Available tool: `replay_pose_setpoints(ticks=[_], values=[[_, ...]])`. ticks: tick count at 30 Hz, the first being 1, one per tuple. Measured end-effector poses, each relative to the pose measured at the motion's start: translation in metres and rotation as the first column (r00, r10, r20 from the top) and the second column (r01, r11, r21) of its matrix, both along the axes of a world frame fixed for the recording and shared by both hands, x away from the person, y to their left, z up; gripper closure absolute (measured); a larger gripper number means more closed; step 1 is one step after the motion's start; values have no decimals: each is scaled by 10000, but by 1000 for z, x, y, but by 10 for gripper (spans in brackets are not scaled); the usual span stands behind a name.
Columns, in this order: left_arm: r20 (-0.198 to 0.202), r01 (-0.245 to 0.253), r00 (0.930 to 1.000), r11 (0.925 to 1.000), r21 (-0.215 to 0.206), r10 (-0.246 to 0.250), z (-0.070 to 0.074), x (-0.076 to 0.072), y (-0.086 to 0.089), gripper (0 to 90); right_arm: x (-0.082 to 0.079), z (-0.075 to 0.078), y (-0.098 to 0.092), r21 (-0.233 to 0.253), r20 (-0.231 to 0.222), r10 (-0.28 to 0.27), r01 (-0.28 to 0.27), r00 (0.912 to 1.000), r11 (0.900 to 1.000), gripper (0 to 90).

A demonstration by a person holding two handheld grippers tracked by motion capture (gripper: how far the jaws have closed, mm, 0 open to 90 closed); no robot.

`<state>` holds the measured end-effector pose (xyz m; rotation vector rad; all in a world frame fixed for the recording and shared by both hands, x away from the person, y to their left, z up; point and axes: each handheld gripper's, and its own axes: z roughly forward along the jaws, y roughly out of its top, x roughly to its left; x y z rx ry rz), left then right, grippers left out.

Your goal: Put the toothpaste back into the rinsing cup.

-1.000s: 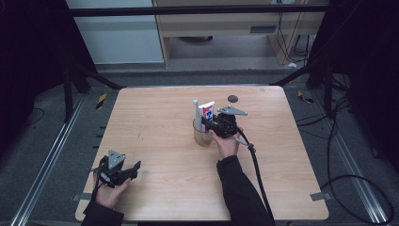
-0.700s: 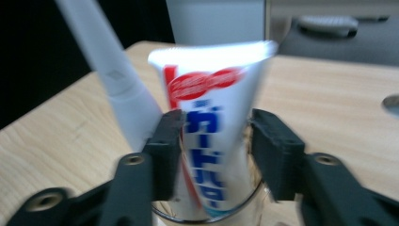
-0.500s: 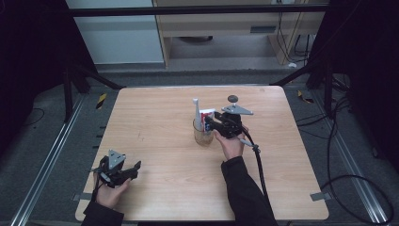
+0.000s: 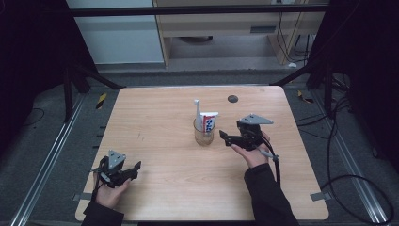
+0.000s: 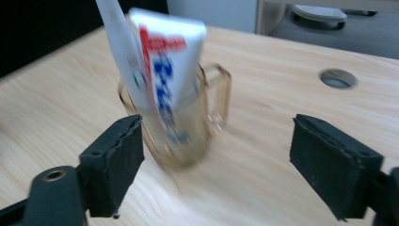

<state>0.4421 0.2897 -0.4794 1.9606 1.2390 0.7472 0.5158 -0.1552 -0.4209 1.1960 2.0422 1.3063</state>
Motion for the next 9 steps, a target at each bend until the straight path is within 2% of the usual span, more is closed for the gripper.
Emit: replay_pose_setpoints(ticks=[4, 6, 9], values=[[-59, -14, 10000, 10000, -36, 13, -1, 1, 1, 305, -17, -14, -25, -420, -226, -91, 82, 9997, 9991, 136], [-69, -60, 10000, 10000, -67, 60, -1, 1, 2, 304, -25, -24, -39, -433, -489, -207, 186, 9986, 9989, 120], [-98, -75, 9999, 10000, -42, 74, -1, 2, 2, 303, -36, -38, -59, -536, -645, -473, 439, 9968, 9976, 120]])
